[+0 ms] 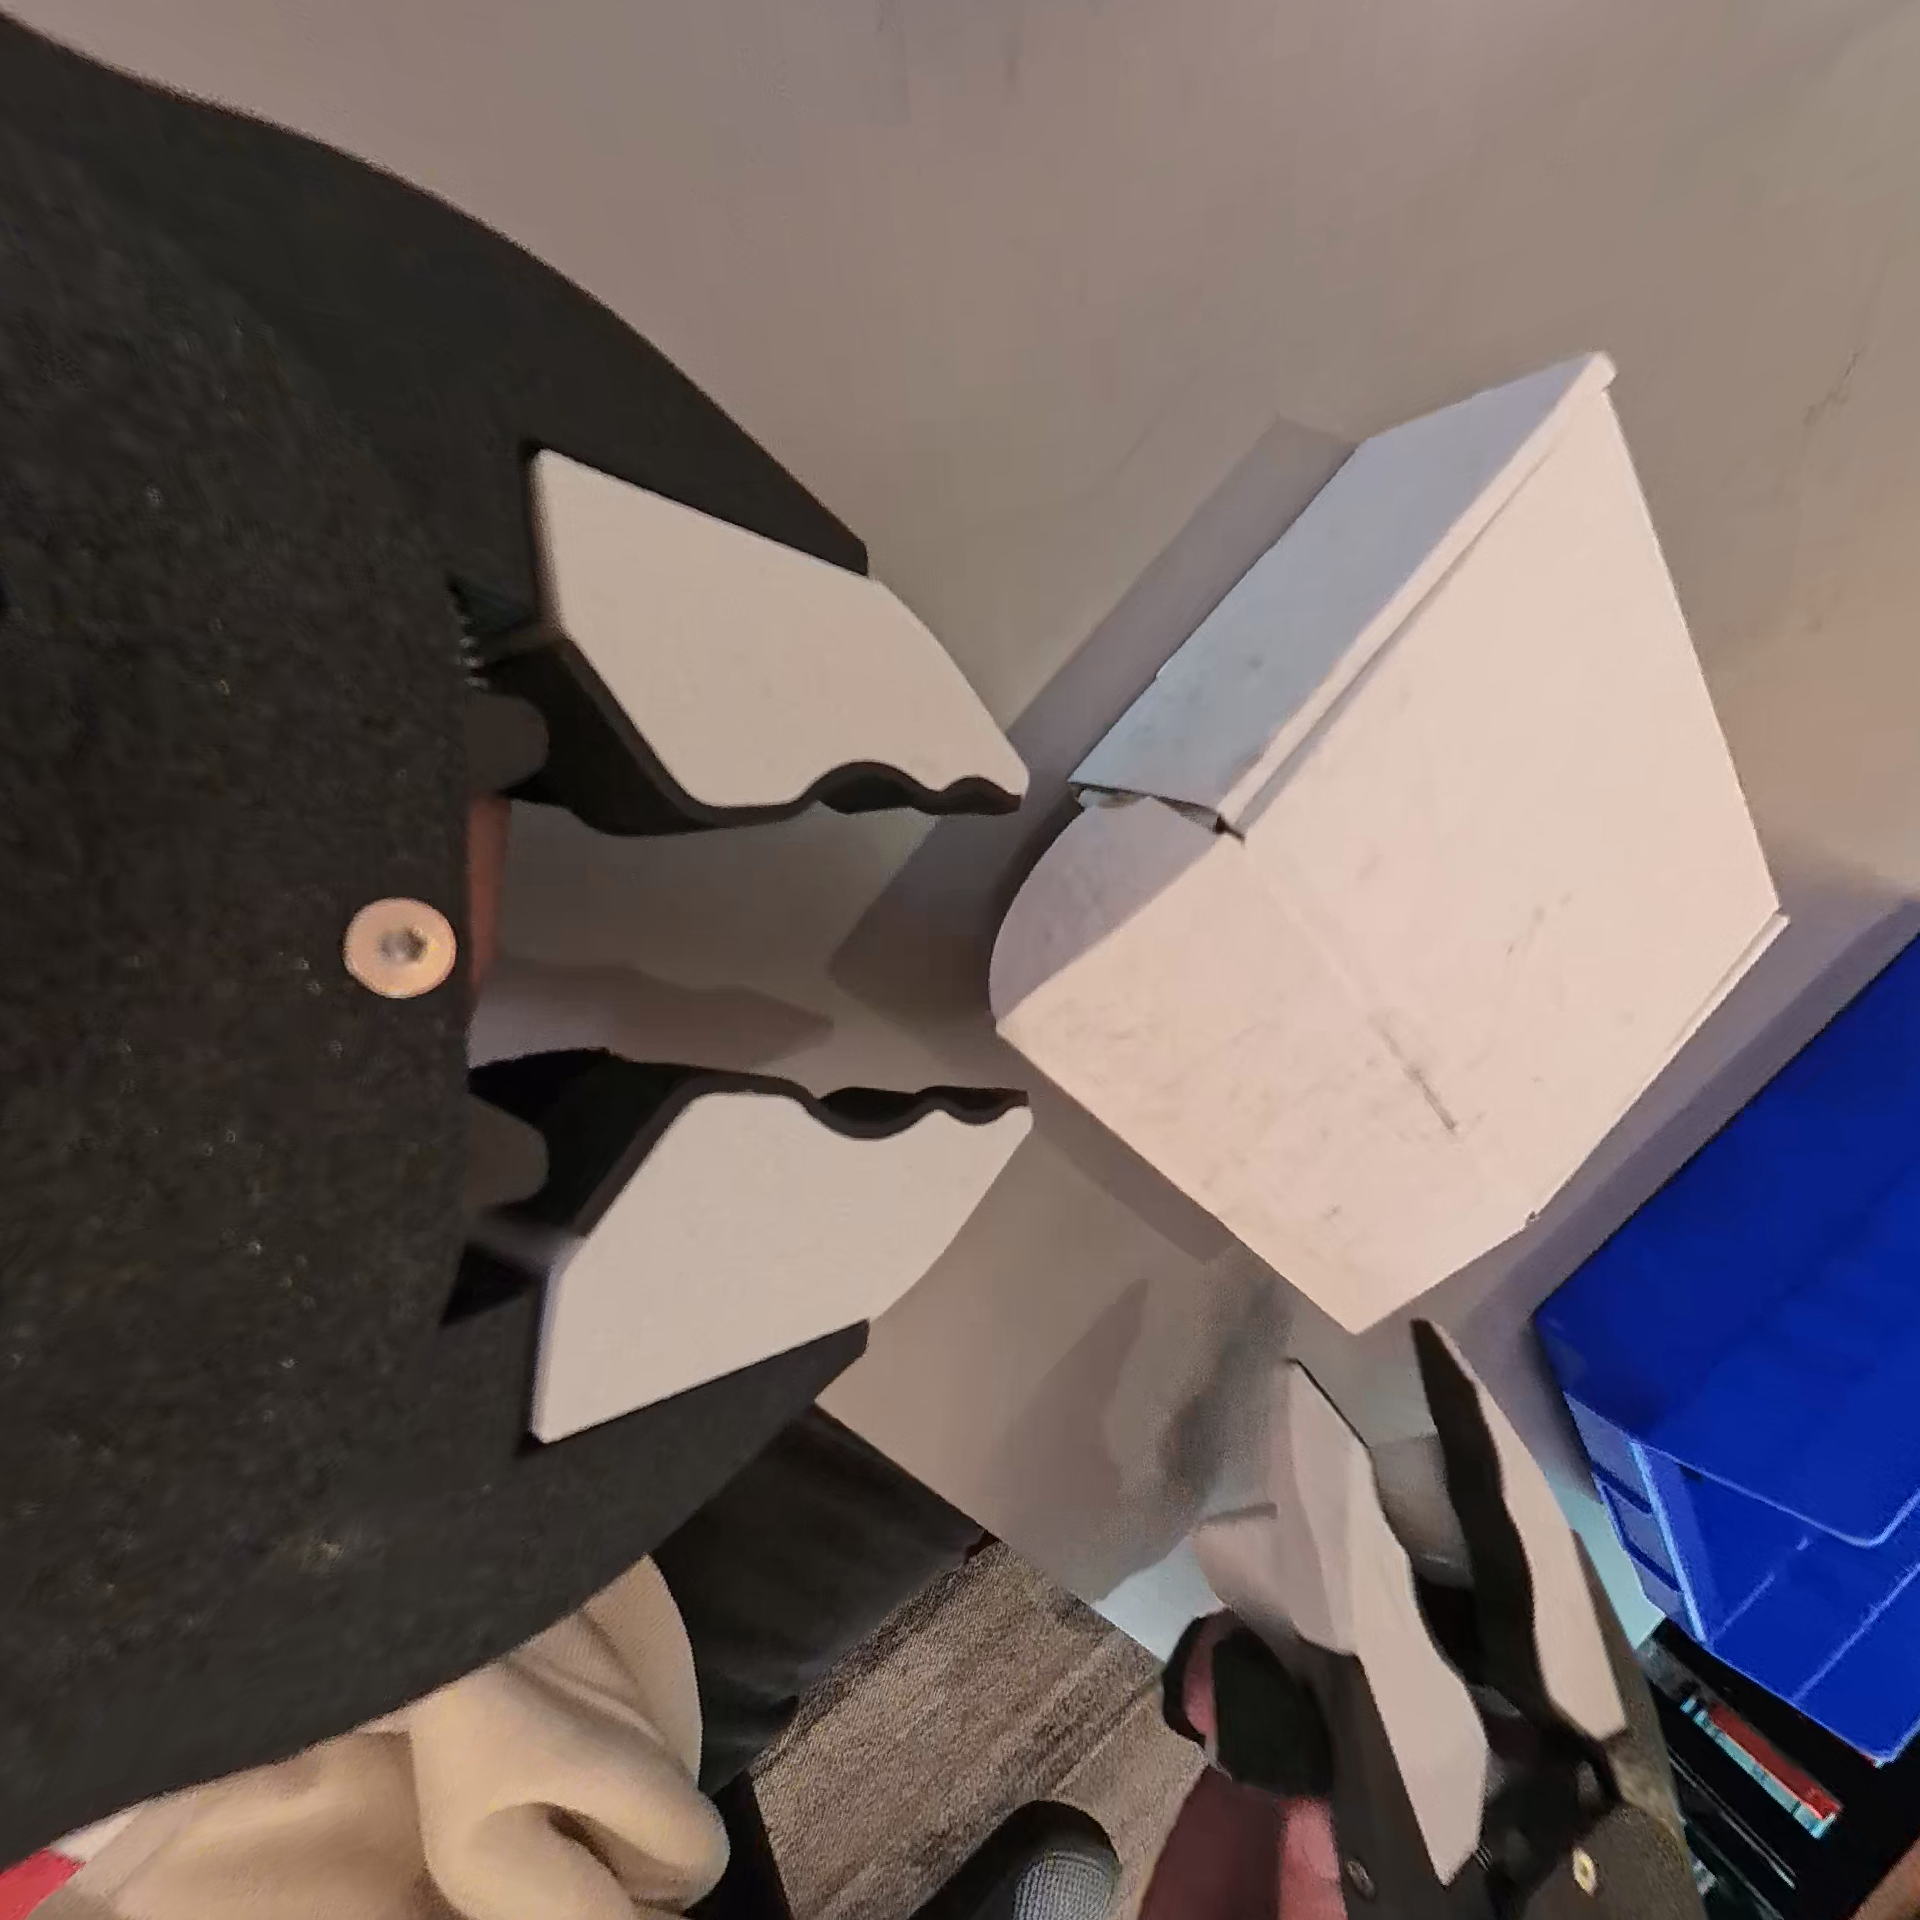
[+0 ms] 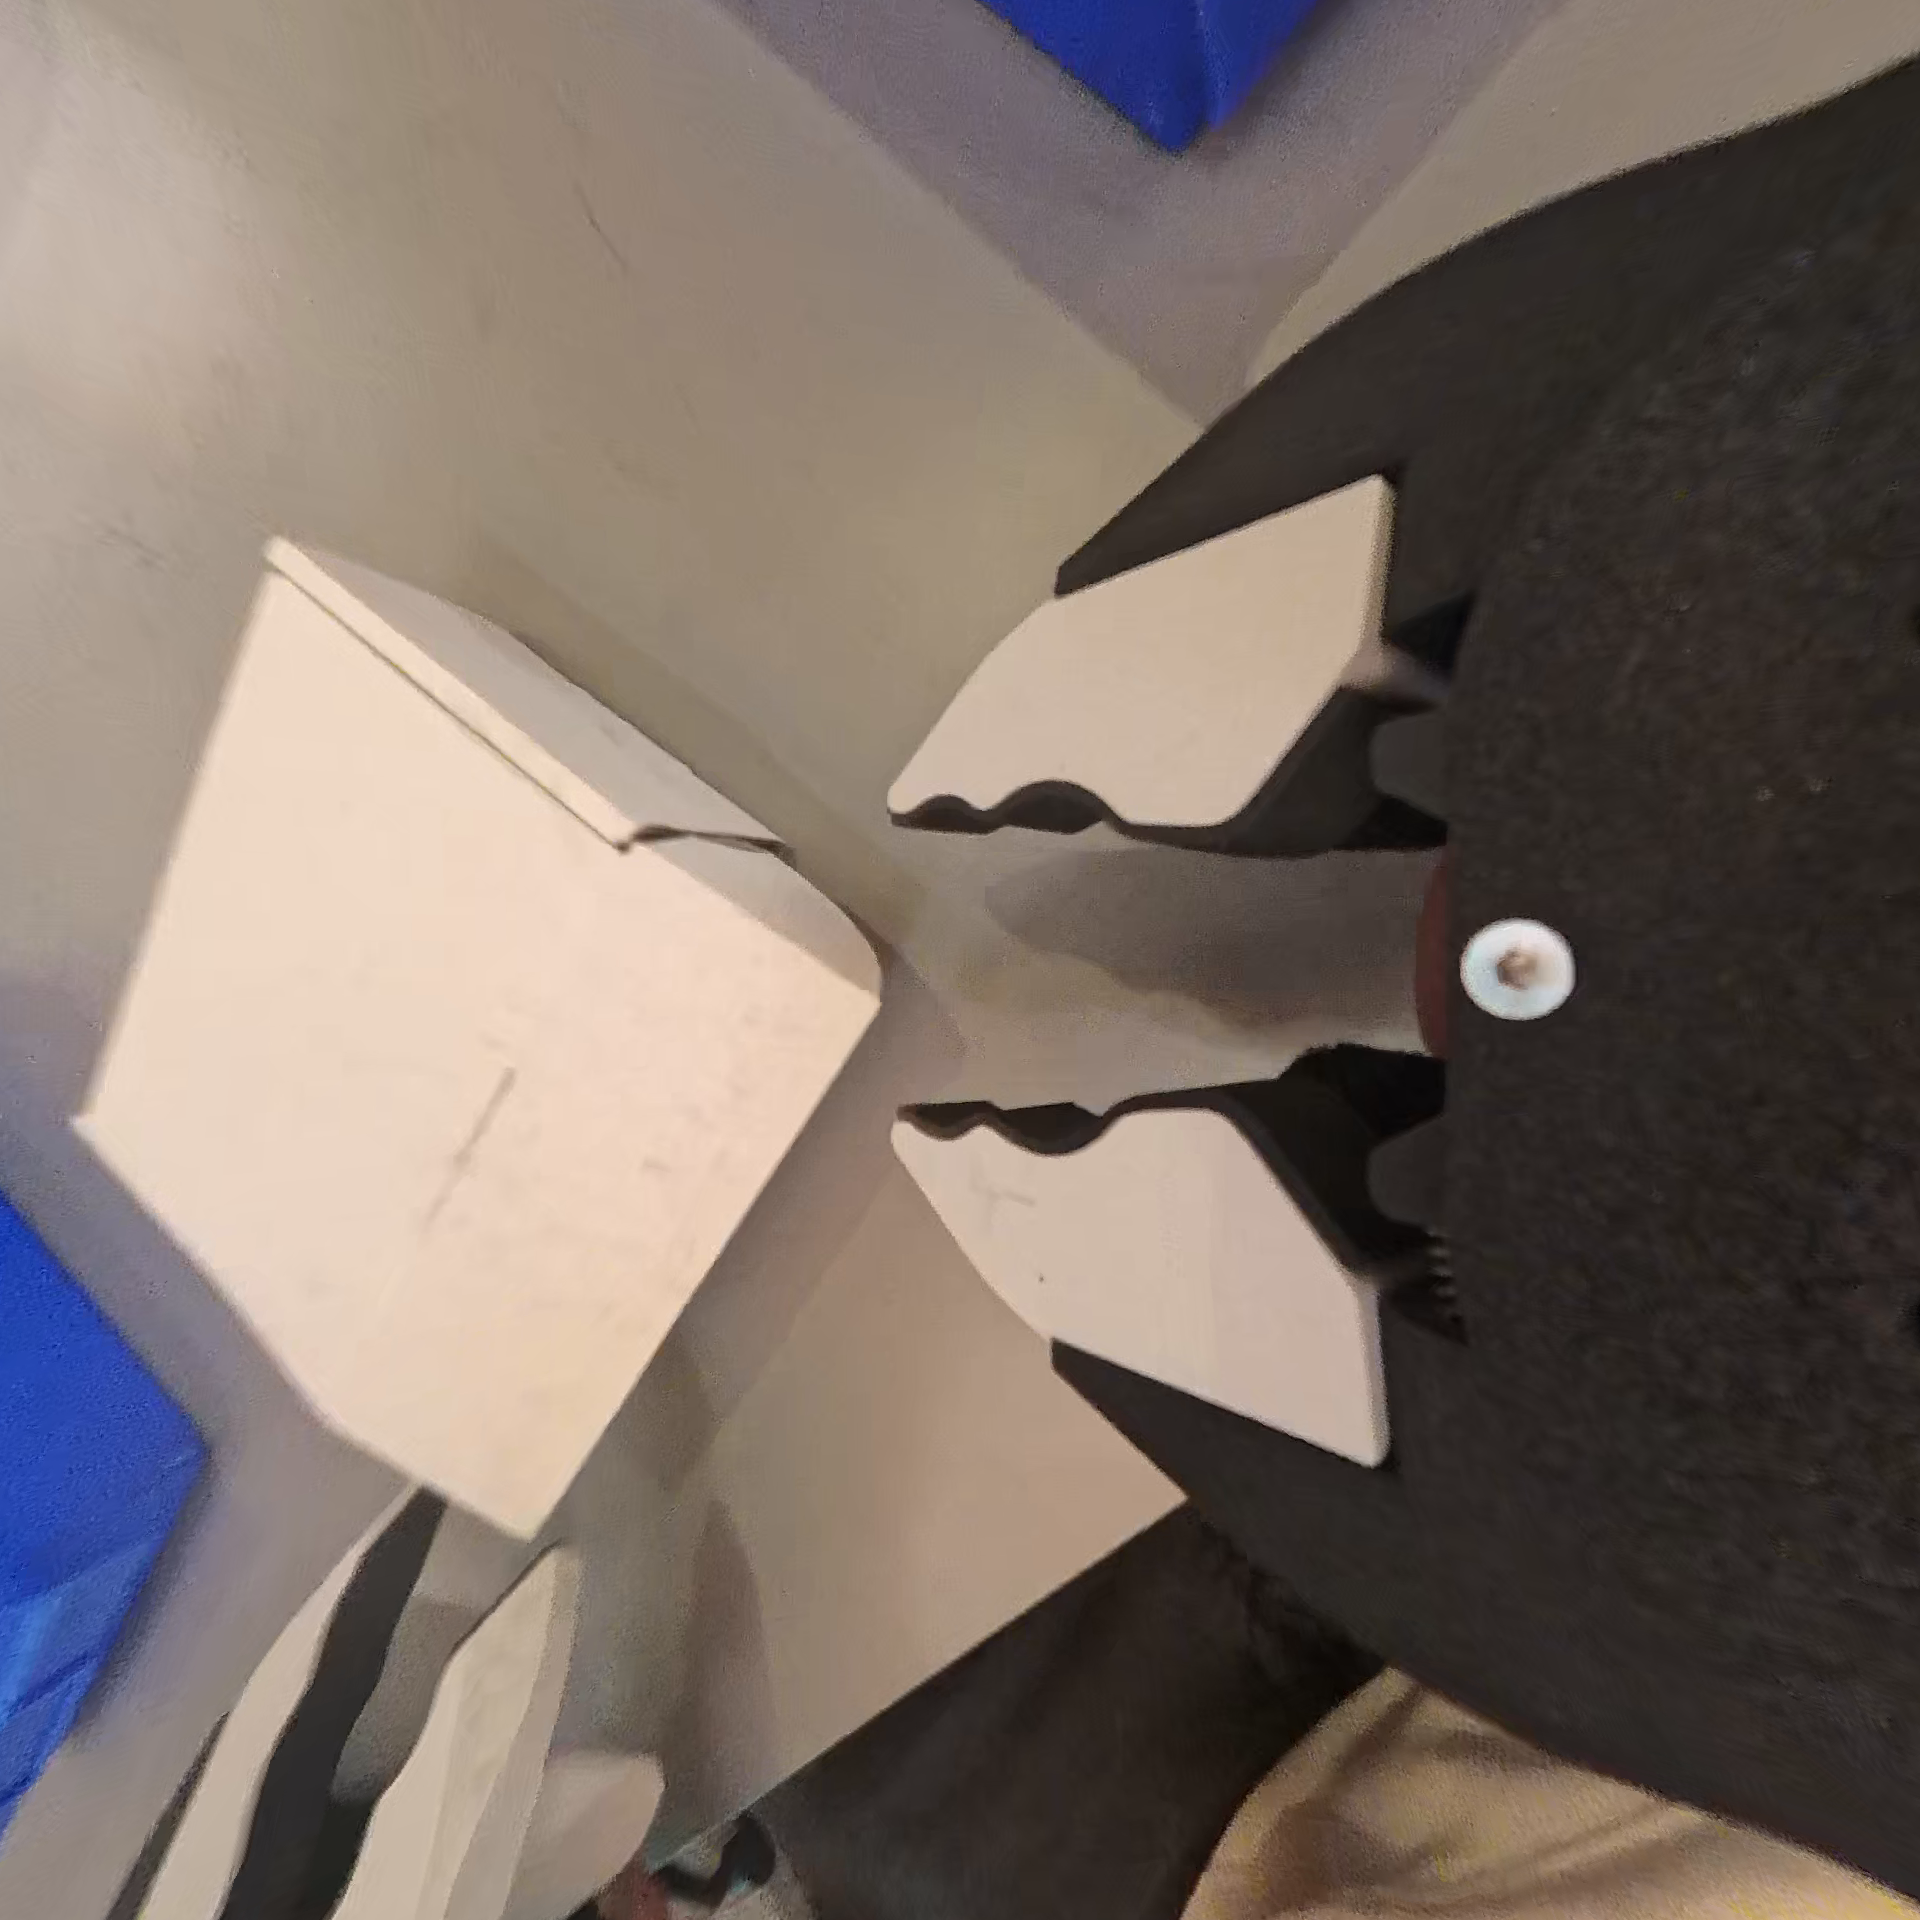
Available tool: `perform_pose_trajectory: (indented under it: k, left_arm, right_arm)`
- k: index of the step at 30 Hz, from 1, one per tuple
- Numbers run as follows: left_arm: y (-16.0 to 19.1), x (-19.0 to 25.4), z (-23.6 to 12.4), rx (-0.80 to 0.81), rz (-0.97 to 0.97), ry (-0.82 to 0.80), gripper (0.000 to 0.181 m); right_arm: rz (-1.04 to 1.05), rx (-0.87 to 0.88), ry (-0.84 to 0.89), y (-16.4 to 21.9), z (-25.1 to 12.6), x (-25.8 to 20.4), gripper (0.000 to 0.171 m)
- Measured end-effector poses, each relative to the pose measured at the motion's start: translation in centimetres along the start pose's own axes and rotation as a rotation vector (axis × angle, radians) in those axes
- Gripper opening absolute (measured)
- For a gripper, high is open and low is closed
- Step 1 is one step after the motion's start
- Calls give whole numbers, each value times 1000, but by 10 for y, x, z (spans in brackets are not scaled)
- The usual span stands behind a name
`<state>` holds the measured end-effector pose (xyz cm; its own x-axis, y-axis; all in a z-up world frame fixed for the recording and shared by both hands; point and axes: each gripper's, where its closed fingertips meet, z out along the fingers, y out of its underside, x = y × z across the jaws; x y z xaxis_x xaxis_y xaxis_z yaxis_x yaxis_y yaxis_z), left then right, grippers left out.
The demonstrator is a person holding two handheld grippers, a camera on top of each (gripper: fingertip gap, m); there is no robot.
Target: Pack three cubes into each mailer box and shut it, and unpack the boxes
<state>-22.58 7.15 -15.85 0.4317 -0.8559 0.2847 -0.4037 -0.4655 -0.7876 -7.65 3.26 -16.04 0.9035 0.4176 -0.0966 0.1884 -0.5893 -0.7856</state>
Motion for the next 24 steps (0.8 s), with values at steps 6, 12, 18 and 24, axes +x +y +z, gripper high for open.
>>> perform_pose_trajectory:
  k: [6,12,18,24]
  left_arm:
    - [0,7,13,-29,-49,56,42]
    - [0,-2,22,-54,-4,-17,39]
    - [-7,-12,13,-38,65,-86,39]
    - [-20,-23,12,-32,128,-217,37]
  right_arm:
    - [159,-6,-178,-5,20,-10,40]
    - [149,-39,-118,1,31,-2,41]
    - [-73,-67,-45,-18,3,8,49]
    - [-387,-61,-19,-86,-18,16,44]
